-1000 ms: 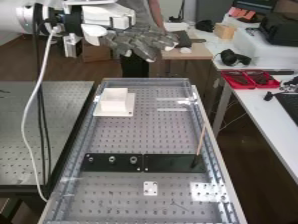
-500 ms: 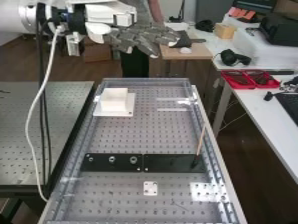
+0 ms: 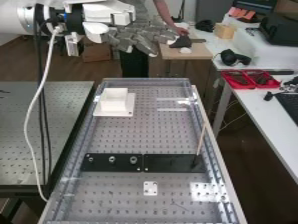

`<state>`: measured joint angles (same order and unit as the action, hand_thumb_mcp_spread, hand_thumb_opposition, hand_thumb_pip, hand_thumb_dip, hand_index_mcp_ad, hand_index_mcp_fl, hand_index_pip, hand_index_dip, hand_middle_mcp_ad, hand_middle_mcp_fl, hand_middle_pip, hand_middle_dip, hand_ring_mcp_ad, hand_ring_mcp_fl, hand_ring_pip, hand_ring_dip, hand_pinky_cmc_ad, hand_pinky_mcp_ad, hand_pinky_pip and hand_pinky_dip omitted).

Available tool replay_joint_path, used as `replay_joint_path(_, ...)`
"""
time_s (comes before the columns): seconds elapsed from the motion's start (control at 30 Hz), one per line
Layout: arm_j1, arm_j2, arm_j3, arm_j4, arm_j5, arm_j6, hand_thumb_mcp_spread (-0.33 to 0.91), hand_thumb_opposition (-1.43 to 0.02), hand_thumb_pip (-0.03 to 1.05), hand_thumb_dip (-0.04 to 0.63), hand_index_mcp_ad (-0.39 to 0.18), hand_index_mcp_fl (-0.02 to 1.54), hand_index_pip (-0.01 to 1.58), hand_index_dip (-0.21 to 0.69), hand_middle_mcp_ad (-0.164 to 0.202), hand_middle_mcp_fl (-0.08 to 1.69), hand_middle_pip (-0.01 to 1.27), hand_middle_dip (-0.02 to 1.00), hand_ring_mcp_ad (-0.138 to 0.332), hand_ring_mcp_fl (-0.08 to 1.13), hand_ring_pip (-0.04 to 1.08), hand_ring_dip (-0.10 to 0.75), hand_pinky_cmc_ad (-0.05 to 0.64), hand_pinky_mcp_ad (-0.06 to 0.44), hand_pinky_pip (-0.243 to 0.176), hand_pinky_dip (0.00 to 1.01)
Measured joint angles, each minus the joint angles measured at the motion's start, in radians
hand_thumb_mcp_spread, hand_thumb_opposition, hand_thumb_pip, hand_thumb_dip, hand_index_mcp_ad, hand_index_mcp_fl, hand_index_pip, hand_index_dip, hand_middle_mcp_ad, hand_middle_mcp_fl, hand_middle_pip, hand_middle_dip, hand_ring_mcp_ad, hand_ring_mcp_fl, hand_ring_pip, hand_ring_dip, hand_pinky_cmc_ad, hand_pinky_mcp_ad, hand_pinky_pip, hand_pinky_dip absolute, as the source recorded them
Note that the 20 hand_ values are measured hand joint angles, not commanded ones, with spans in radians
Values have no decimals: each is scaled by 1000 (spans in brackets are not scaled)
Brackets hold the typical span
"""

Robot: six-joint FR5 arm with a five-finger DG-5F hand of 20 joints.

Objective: Grab the pcb board and place it in the clear container

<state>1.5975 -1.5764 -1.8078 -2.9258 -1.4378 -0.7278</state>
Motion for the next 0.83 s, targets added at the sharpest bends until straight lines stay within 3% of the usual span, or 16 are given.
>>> replay_joint_path(0.83, -13, -6, 15, 3, 8, 8, 284, -820, 562, 220, -72, 152, 106, 155, 72, 3, 134, 127, 229, -2, 79, 7, 312, 183, -138, 614)
